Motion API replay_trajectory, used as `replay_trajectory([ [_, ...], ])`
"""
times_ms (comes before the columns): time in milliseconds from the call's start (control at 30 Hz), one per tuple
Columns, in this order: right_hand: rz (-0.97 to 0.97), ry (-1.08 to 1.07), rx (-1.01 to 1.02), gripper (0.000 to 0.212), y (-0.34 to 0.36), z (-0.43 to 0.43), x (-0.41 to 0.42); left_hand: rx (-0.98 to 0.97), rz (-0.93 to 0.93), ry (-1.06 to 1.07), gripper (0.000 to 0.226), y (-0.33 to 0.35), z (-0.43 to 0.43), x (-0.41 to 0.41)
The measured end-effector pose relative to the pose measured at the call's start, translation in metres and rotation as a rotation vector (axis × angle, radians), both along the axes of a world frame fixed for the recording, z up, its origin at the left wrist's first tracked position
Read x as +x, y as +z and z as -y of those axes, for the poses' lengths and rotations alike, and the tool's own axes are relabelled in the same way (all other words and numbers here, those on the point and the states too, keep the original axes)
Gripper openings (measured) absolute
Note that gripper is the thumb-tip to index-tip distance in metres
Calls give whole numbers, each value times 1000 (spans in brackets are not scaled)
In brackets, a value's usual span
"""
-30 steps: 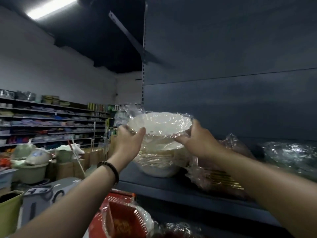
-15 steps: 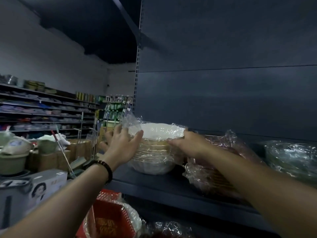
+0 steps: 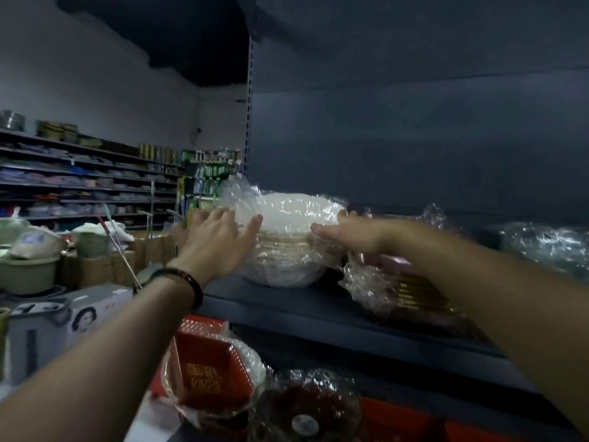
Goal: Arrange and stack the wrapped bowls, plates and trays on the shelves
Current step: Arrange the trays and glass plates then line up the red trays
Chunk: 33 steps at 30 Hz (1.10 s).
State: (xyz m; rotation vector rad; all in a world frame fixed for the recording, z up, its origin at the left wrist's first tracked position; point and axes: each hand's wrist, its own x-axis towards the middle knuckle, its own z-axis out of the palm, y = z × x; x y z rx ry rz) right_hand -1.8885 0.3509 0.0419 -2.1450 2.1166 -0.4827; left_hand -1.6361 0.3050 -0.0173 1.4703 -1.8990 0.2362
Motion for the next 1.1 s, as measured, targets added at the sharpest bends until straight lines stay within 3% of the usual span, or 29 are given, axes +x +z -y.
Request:
replay_trajectory([
  [100,-43,8,-87,116,5,-2,-1,113,-64,-28,99,5,0,14],
  [167,-44,28,-195,106,8,-9,0,112,-143,-30,104,3,-2,21],
  [367,13,175,-589,49,5,-76,25,-315,-419,-180,68,-30,-61,11],
  [467,65,286,-737,21,-28,-120,40,-319,-552,-336,36,-75,-88,1],
  [600,103,372,-623,6,-101,-158,46,-155,-580,-428,18,-153,-107,-21],
  [800,172,237,-388,6,-229,-147,24,49,-525,-361,23,-256,-106,-49],
  [900,259,172,-292,7,-280,-129,9,121,-487,-181,46,-290,-106,-60],
  [1000,283,66,-287,9,-316,-106,-6,250,-457,-130,51,-308,-98,-64],
  [1100,249,-77,-331,20,-342,-76,-21,217,-564,-145,46,-322,-84,-60],
])
